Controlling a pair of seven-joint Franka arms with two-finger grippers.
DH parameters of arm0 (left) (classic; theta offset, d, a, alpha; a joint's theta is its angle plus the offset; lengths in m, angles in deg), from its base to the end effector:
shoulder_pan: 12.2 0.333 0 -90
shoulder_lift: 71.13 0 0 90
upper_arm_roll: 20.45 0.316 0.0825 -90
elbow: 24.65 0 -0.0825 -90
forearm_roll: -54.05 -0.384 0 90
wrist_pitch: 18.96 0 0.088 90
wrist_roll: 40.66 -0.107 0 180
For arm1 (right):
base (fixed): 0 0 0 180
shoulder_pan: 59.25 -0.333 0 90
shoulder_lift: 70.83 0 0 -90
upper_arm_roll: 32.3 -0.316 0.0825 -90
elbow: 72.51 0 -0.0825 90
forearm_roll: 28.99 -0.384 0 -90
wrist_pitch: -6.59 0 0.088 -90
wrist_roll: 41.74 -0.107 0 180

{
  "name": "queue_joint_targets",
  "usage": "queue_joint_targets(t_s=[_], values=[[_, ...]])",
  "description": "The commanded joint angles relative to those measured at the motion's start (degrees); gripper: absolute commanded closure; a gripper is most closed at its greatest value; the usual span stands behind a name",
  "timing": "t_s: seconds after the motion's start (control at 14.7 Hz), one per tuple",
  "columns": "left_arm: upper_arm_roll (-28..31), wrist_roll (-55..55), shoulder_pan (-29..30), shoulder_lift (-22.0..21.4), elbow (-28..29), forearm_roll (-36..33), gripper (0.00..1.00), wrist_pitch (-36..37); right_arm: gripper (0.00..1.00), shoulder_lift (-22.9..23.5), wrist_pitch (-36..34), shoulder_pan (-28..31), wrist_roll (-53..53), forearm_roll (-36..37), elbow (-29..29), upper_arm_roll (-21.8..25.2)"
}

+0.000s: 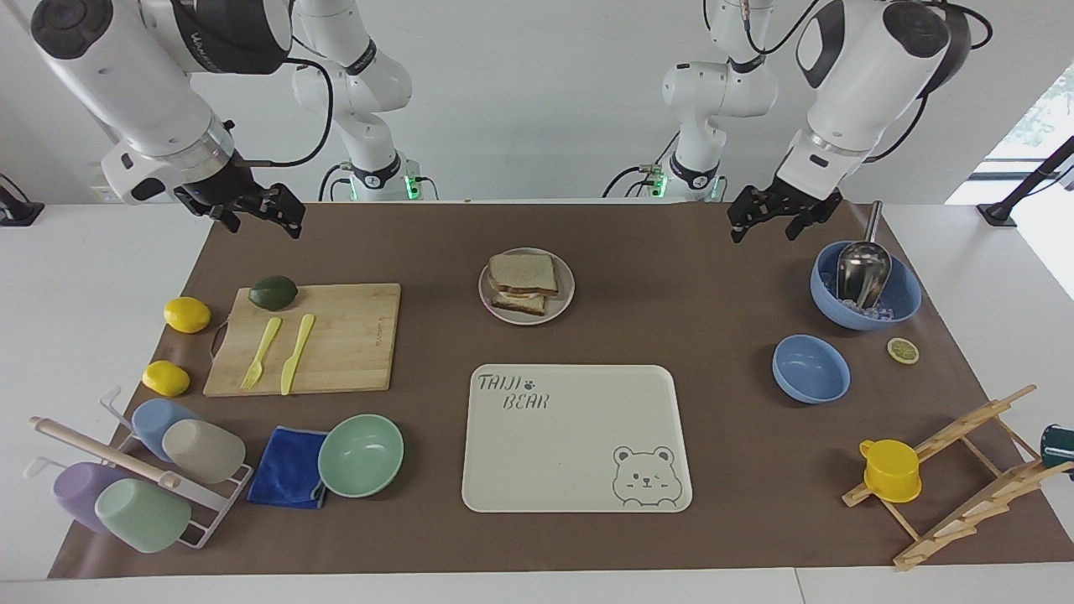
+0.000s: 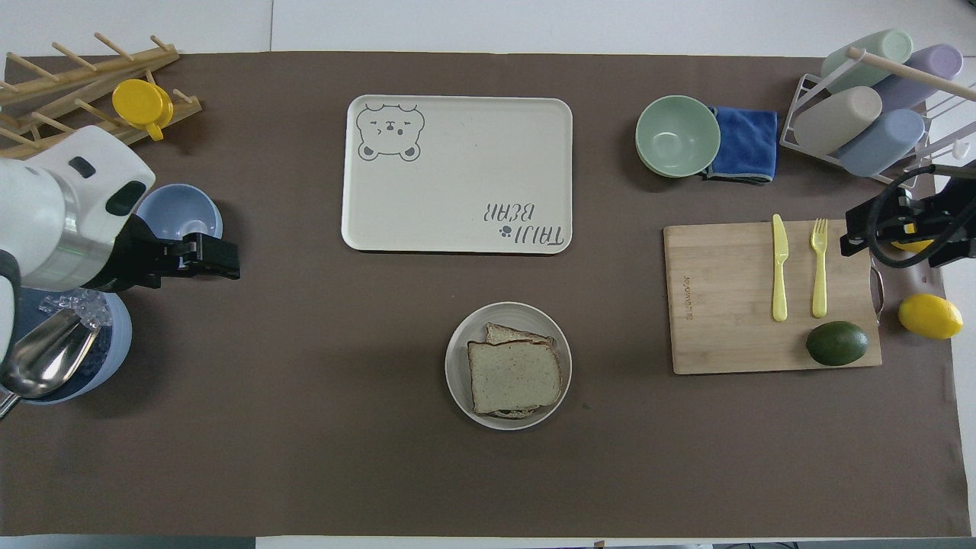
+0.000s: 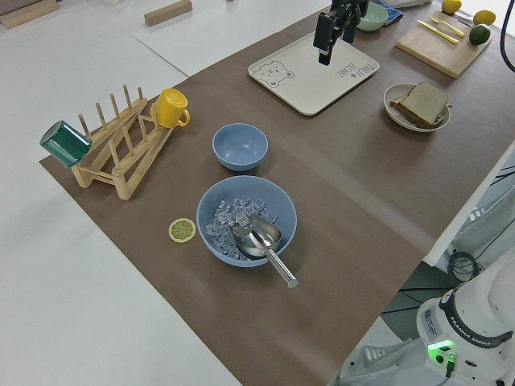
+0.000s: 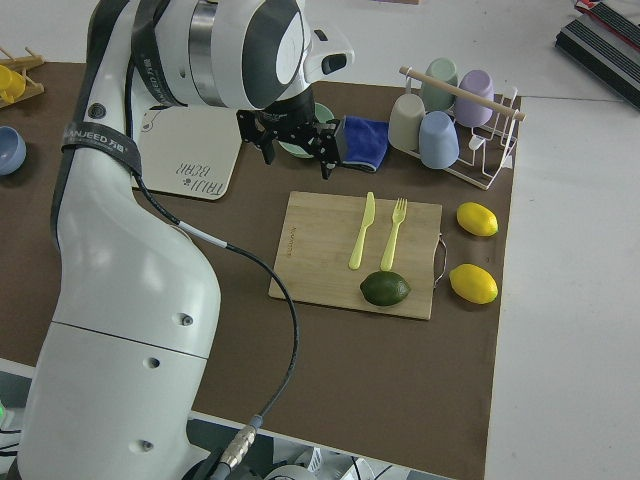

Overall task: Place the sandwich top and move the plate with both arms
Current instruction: 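Reach the left gripper to the rim of the white plate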

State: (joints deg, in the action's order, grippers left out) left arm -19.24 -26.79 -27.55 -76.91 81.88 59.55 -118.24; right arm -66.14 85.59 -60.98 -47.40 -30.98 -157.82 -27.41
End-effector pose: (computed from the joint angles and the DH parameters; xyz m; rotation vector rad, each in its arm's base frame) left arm 0.5102 -0.1371 0.5563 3.0531 0.0181 -0.0738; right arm 0.5574 -0.0245 0.6021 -3.0949 0.2341 0.2993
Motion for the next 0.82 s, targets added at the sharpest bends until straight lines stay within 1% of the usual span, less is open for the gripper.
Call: queue_joint_targets(t_s=[0.0,0.07,0.14,0.27,0.34,0.54,0.68,0.75], values=[[0.5,2.7,-4.1,-1.1,8.0,2.8,0.0,-9.3,0.0,-0.2,-0.3,1.4,2.7,-0.6,0.5,0.3],[0.5,2.7,-5.3,-0.2,9.4,3.8,0.0,-12.0,0.0,-0.2,-0.3,1.3,2.8,-0.6,0.6,1.0],[0.5,3.0,-6.9,1.7,9.9,4.6,0.0,-14.0,0.0,-0.4,-0.3,1.2,3.5,-0.3,0.6,1.7],[0.5,4.6,-11.3,6.2,10.2,5.3,0.0,-18.1,0.0,-0.5,0.8,1.3,8.3,-0.3,0.8,2.6],[0.5,4.6,-13.5,8.3,11.8,5.4,0.0,-21.0,0.0,-0.8,1.8,1.3,8.9,-0.5,0.1,2.7],[0.5,4.5,-18.7,9.8,19.1,5.8,0.0,-31.4,0.0,-0.9,2.4,1.3,7.7,-0.3,0.0,2.6],[0.5,4.5,-21.1,12.5,20.2,7.5,0.0,-35.5,0.0,-1.6,2.1,1.6,7.2,-0.4,-0.1,2.2],[0.5,4.6,-21.8,13.3,20.2,8.1,0.0,-35.8,0.0,-1.5,2.1,1.6,7.2,-0.6,-0.4,2.4]])
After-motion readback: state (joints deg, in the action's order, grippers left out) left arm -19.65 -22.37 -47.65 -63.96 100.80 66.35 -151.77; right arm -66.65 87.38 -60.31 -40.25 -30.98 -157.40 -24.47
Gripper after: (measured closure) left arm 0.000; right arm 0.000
